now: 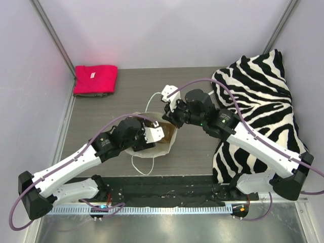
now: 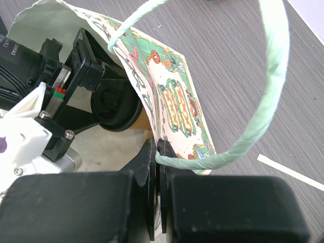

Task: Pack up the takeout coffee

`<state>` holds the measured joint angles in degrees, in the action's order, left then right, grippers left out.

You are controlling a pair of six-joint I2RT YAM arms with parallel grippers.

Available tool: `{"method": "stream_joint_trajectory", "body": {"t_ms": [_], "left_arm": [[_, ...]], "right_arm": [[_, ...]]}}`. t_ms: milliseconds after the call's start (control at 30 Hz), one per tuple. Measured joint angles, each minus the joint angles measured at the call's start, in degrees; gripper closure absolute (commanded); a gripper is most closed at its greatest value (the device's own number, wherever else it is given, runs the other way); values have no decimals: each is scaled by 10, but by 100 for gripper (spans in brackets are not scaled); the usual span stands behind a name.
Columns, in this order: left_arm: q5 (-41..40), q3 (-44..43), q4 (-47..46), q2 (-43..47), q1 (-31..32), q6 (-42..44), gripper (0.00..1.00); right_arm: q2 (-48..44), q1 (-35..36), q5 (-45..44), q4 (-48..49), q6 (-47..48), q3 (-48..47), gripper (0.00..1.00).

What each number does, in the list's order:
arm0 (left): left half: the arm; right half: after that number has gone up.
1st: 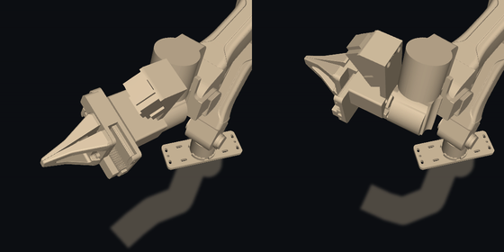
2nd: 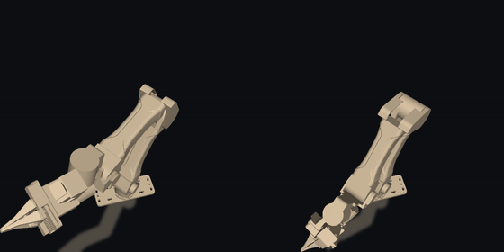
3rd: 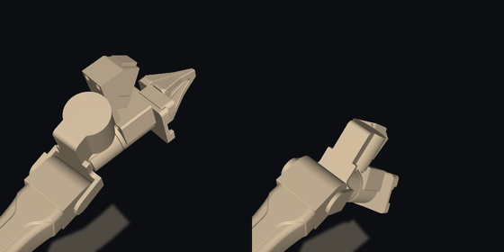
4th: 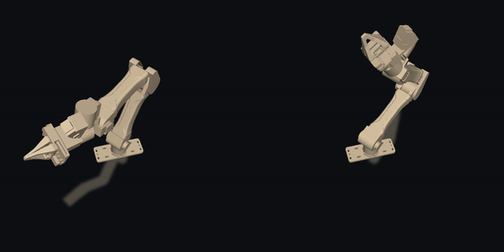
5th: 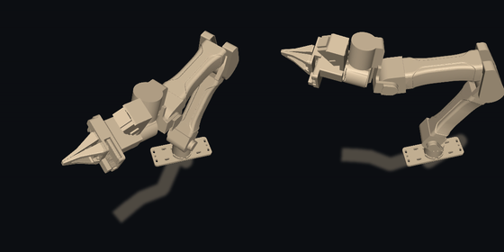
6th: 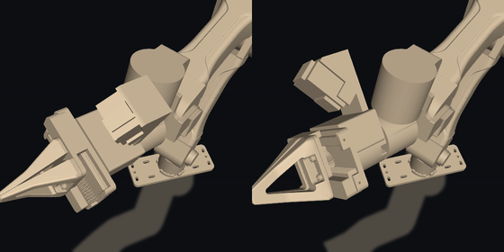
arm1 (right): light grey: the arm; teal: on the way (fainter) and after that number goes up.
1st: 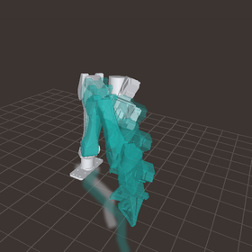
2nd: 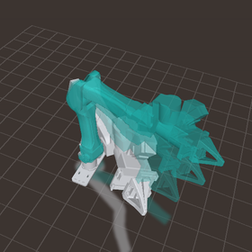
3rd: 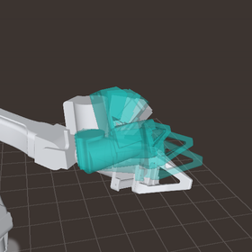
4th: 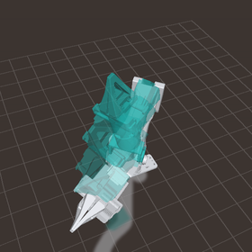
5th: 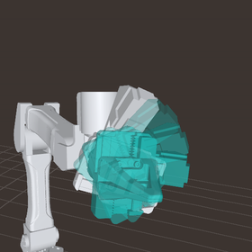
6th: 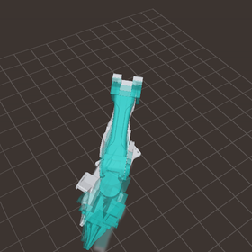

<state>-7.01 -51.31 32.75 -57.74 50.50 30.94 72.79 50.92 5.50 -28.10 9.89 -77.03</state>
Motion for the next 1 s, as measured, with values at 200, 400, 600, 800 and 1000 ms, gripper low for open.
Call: {"method": "stream_joint_trajectory", "body": {"t_ms": [200,400,600,800,1000], "left_arm": [[-30,1,-12,0,0,28,91],[-44,1,-13,-3,0,52,92],[-53,1,-12,-28,0,71,93],[-55,1,-12,-58,0,71,93],[-61,1,-19,-83,0,71,94]], "right_arm": [[12,5,-10,-4,-5,-3,99],[20,5,-16,-10,-11,-3,99],[20,5,-19,-10,-11,-3,99],[20,5,-17,-10,-13,-3,99],[20,5,-3,-10,-18,-3,99]]}}
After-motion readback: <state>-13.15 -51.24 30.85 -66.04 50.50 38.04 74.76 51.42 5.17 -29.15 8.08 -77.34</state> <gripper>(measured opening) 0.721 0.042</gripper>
